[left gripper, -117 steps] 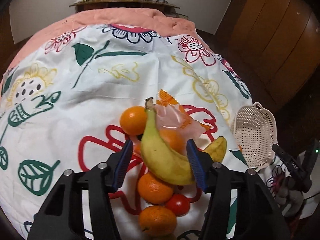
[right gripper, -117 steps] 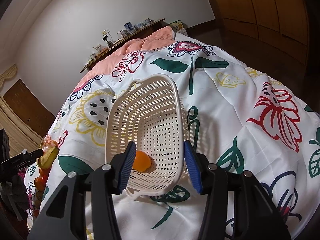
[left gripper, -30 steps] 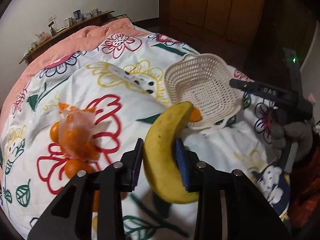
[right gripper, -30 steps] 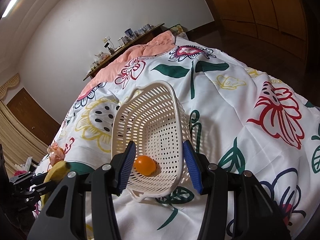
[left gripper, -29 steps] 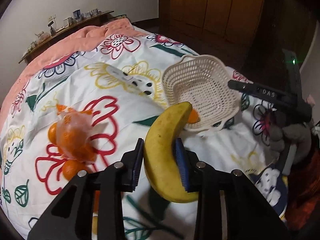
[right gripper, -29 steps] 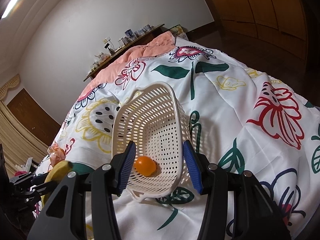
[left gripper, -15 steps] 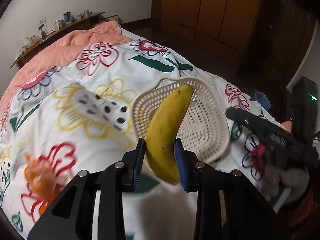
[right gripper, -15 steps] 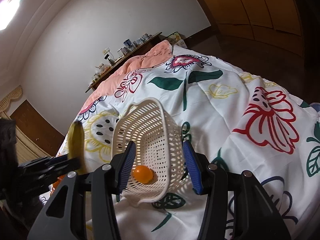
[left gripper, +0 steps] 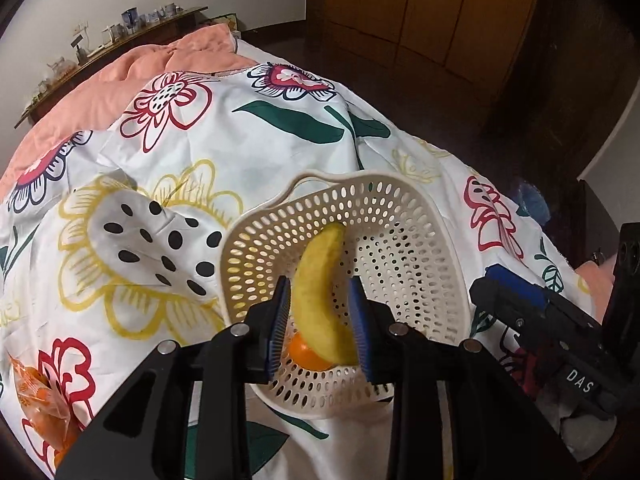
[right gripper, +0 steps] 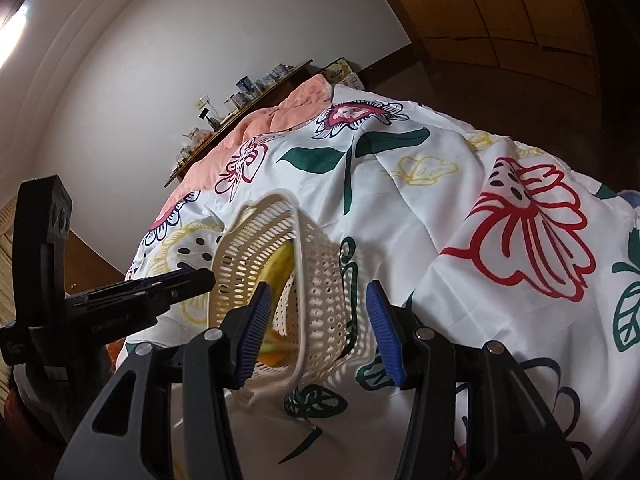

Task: Organize fruits
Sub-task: 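Carry the banana with the left gripper and lower it into the white basket, then open the left gripper over the basket and move it to the mandarin bag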

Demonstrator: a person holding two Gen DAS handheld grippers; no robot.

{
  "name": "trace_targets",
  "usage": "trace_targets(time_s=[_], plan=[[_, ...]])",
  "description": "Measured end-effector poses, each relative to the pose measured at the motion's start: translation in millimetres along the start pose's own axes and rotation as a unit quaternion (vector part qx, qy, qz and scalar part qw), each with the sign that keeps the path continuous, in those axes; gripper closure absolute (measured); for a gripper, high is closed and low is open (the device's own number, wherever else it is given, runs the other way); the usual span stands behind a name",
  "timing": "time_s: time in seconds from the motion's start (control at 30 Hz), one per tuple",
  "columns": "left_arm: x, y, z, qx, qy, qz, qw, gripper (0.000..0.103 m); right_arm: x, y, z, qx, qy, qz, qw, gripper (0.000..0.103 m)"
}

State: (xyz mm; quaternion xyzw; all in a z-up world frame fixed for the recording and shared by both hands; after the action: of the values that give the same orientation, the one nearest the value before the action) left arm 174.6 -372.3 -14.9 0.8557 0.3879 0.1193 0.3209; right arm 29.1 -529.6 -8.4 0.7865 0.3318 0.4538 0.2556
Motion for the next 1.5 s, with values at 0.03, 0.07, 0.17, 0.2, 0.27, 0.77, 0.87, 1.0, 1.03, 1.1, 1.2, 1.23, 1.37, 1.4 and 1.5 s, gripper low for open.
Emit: trace_targets(time_s=[0.03,0.07,0.17,0.2,0.27,0.77,0.87,1.0,1.03,1.1,1.2,1.23,1.37,1.4,1.5], plan=[[1.1,-0.4,-0.8,-0.001,0.002,-0.002,1.0000,0.072,0.5,0.4,-0.7,-0.001,0.000,-0.001,1.000,0.052],[2.0,-0.7,-2.5,-0.002,0.004,-0.003,1.0000,0.072,1.1,1.1,-1.6,-0.003,0.000,-0.002,1.000,0.052],[5.6,-0.5,-10.7,-0.011,0.011,-0.003,0.9999,0.065,2.4,1.4,-1.2,-0.004,-0.001,-0.002,1.000,0.052],[7.6,-0.4,-14.4,-0.016,0.015,-0.005,0.9998,0.060,3.1,1.2,-1.6,-0.003,-0.001,-0.003,1.000,0.052],[10.8,-0.2,-21.3,-0.023,0.022,-0.009,0.9995,0.047,4.8,0.7,-2.0,-0.003,-0.001,-0.005,1.000,0.052],[83.8,-2.1,-104.6,-0.092,0.087,-0.058,0.9902,0.021,25.7,-0.5,-7.6,-0.004,0.006,-0.023,1.000,0.052],[105.8,-6.4,-126.9,-0.108,0.112,-0.068,0.9854,0.018,32.8,-1.0,-8.9,-0.004,0.011,-0.030,0.999,0.052],[135.1,-14.9,-158.5,-0.132,0.142,-0.089,0.9769,0.018,43.7,-2.9,-10.1,-0.002,0.019,-0.040,0.999,0.052],[142.6,-18.2,-165.9,-0.138,0.147,-0.096,0.9748,0.018,46.8,-3.4,-10.4,-0.001,0.020,-0.044,0.999,0.052],[155.8,-26.3,-177.4,-0.142,0.156,-0.111,0.9713,0.018,53.0,-5.0,-12.0,0.001,0.025,-0.050,0.998,0.052],[169.6,-37.7,-188.7,-0.146,0.169,-0.125,0.9667,0.018,63.6,-7.2,-14.3,0.003,0.031,-0.061,0.998,0.052],[174.0,-42.7,-192.4,-0.147,0.174,-0.129,0.9651,0.018,68.4,-8.3,-14.8,0.004,0.033,-0.066,0.997,0.052],[191.0,-62.7,-201.7,-0.146,0.185,-0.145,0.9608,0.018,85.1,-13.2,-16.0,0.011,0.044,-0.082,0.996,0.052],[195.3,-68.1,-202.4,-0.144,0.186,-0.150,0.9603,0.018,89.8,-15.1,-15.9,0.014,0.047,-0.086,0.995,0.052],[204.8,-80.8,-200.9,-0.134,0.186,-0.161,0.9600,0.017,104.9,-21.2,-16.1,0.021,0.055,-0.100,0.993,0.049]])
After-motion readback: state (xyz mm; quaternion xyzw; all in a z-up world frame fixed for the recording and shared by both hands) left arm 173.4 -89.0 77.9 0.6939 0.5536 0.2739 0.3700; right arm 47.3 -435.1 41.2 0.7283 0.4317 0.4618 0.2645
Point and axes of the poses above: each gripper's, at about its wrist camera, not at the fingertips, and z roughly the way its jaws point, x to its left, y to its top, the point moved 4 cm from there along z, roughly the way its jaws point, and after that the axes turned 8 degrees about -x, right-handed, at the moved point
